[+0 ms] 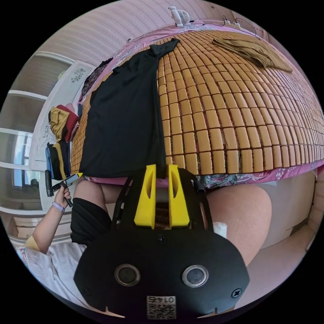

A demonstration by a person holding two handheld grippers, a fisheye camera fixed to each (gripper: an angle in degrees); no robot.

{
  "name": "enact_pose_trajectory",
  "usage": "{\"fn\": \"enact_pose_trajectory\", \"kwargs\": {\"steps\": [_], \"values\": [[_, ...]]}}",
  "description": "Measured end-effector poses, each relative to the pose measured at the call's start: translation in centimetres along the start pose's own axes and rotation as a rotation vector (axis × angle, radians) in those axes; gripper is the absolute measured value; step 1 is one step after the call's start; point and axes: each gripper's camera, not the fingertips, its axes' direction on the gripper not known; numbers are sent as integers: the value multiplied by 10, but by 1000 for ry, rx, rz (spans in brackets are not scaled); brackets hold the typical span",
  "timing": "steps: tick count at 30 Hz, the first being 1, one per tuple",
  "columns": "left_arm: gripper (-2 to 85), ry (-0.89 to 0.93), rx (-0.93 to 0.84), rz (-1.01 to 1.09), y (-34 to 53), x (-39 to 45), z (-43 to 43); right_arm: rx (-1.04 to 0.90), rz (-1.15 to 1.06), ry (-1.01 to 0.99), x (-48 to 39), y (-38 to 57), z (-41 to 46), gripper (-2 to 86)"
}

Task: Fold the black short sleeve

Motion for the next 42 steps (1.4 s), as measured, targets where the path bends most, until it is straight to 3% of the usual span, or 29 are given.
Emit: {"fn": "enact_pose_trajectory", "kwargs": {"steps": [8,21,31,42], "values": [[-5,-111,-39,51,1,38,-10,12,85,-120,43,27,-22,0],[-7,-128,-39,79,52,67,-30,-3,161,-250,94,91,-53,5],[-8,-46,238,58,143,65,-76,230,131,-448,125,171,-92,19],[-8,-63,435,239,221,111,-105,364,53,-652,128,235,-104,11]]}}
